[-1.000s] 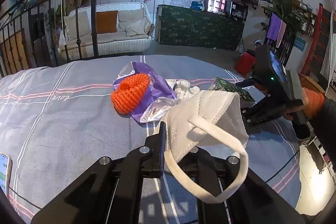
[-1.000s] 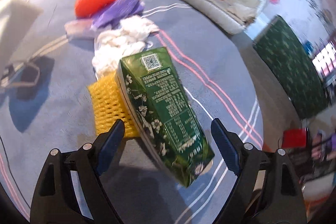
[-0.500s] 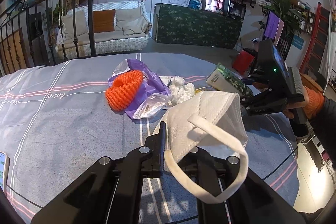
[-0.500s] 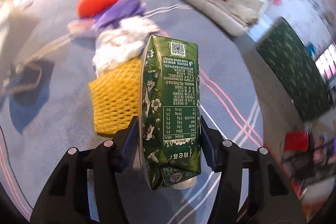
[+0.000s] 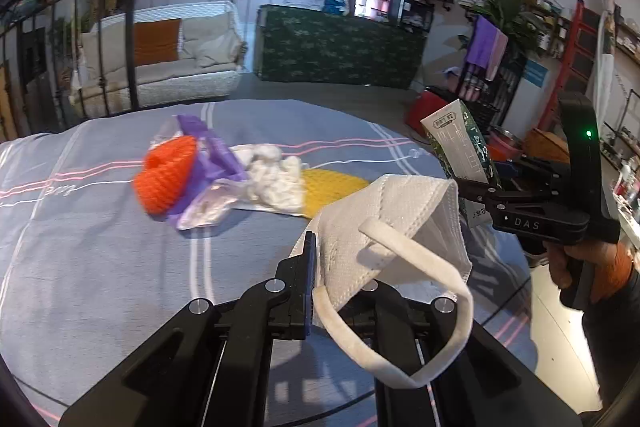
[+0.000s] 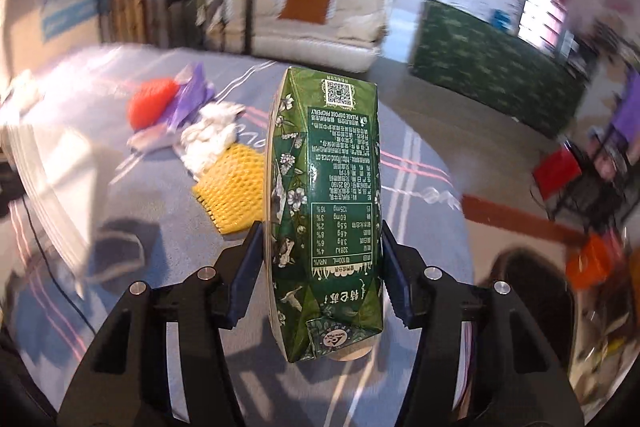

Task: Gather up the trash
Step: 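Carry the mask and carton to the brown bin and open both tools over it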

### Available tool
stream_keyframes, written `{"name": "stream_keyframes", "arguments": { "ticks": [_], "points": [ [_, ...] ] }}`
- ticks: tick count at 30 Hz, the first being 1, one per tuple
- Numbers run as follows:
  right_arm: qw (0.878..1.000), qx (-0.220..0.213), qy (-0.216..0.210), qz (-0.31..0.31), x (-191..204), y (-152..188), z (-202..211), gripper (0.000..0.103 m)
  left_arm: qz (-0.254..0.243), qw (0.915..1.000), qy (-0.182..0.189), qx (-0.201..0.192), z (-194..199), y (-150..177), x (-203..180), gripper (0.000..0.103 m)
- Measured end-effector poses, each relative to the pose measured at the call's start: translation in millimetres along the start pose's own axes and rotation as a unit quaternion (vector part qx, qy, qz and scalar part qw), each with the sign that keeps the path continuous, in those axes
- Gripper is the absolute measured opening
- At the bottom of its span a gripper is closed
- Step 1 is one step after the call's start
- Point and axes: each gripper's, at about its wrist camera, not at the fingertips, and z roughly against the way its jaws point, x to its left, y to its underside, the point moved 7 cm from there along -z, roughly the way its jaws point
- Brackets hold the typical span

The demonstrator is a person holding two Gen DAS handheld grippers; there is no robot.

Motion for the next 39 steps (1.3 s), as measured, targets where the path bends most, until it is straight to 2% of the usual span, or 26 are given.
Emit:
{"name": "stream_keyframes", "arguments": {
  "ticks": [5, 10, 14, 16, 22, 29, 31, 32, 33, 39],
  "points": [
    [0.995, -0.025, 0.040, -0.087, -36.9, 22.1, 25.3, 0.055, -0.026, 0.9989, 0.038, 0.003, -10.9, -1.5, -39.3, 0.007],
    [0.985, -0.034, 0.108, -0.133, -77.8, 52.0, 54.6, 0.055, -0.057, 0.9947, 0.085, 0.002, -20.1, -6.4, -85.0, 0.007],
    [0.972, -0.017, 0.168, -0.164, -119.8, 76.4, 63.3, 0.055, -0.082, 0.9896, 0.118, 0.003, -30.8, -9.7, -120.5, 0.007],
    [0.961, -0.005, 0.198, -0.192, -147.6, 87.9, 61.5, 0.056, -0.091, 0.9860, 0.140, 0.005, -36.7, -11.5, -140.0, 0.007],
    [0.945, 0.041, 0.228, -0.232, -211.9, 107.8, 22.2, 0.056, -0.108, 0.9791, 0.171, 0.017, -55.7, -14.2, -177.9, 0.007],
    [0.931, 0.105, 0.233, -0.259, -249.1, 133.5, -33.8, 0.056, -0.128, 0.9745, 0.181, 0.034, -73.3, -10.1, -204.8, 0.007],
    [0.928, 0.110, 0.236, -0.265, -255.1, 137.3, -40.8, 0.058, -0.132, 0.9734, 0.183, 0.040, -78.6, -8.8, -209.4, 0.007],
    [0.926, 0.115, 0.238, -0.269, -257.8, 140.6, -43.6, 0.064, -0.133, 0.9731, 0.183, 0.041, -80.2, -9.0, -210.6, 0.007],
    [0.925, 0.115, 0.240, -0.272, -257.4, 142.2, -43.8, 0.065, -0.134, 0.9727, 0.184, 0.043, -82.3, -9.0, -212.4, 0.007],
    [0.924, 0.090, 0.241, -0.282, -251.0, 150.3, -26.5, 0.065, -0.153, 0.9703, 0.182, 0.043, -90.5, -9.4, -225.5, 0.007]
  ]
}}
